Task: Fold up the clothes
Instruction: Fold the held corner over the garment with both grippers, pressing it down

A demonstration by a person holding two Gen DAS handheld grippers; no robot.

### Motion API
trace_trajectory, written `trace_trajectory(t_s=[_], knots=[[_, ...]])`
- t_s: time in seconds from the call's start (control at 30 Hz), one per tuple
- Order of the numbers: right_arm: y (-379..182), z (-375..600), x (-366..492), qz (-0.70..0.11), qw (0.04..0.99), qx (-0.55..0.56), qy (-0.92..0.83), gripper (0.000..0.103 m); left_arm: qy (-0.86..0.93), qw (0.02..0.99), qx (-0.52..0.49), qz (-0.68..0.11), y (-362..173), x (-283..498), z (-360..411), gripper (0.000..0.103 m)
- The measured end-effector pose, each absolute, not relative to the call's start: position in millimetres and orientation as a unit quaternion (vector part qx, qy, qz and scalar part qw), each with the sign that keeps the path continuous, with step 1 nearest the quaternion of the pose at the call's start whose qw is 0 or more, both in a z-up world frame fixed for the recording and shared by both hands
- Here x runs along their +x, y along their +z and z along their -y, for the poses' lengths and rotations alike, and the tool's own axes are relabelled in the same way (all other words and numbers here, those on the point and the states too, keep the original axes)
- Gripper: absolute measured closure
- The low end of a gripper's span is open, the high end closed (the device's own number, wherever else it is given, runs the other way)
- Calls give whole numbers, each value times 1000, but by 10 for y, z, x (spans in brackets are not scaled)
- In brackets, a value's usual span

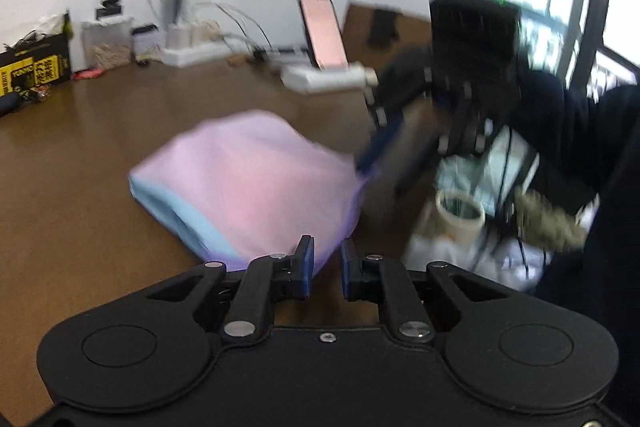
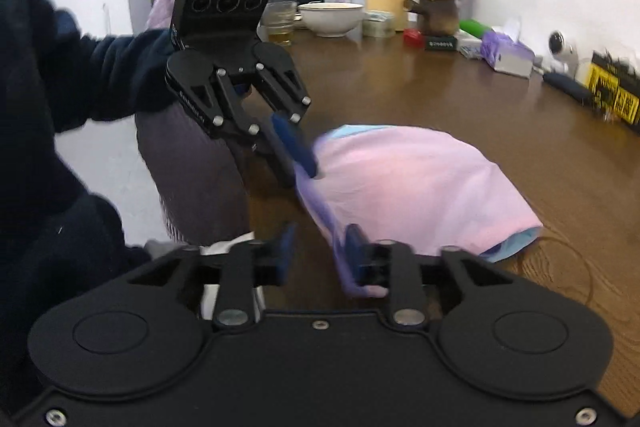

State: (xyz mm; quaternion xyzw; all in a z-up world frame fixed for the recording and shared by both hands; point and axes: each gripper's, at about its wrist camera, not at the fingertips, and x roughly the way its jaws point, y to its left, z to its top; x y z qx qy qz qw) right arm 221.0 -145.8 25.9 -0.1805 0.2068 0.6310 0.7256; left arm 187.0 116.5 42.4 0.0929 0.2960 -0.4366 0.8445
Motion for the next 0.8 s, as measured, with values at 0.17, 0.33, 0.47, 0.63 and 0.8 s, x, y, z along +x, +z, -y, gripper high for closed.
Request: trace_trajectory(t_s=[0.17, 0.33, 0.47, 0.63, 0.8], knots=[[335, 1435, 2201, -162, 783, -189, 570, 41, -399, 877, 107, -244, 553, 1935, -1189, 77], [229, 1115, 2158, -139, 783, -250, 552, 41, -351, 884, 228, -207, 515, 2176, -961, 72], [23, 951, 2038, -114, 765, -372, 514, 41, -378, 847, 320, -193, 426, 2062, -809, 66], [-23, 843, 1979, -104, 752, -421, 496, 46, -349, 811, 448, -139, 232, 1941, -627, 53], [-88, 778, 1940, -91, 744, -463, 473, 80, -330, 780, 520, -113, 116, 1930, -548, 56]])
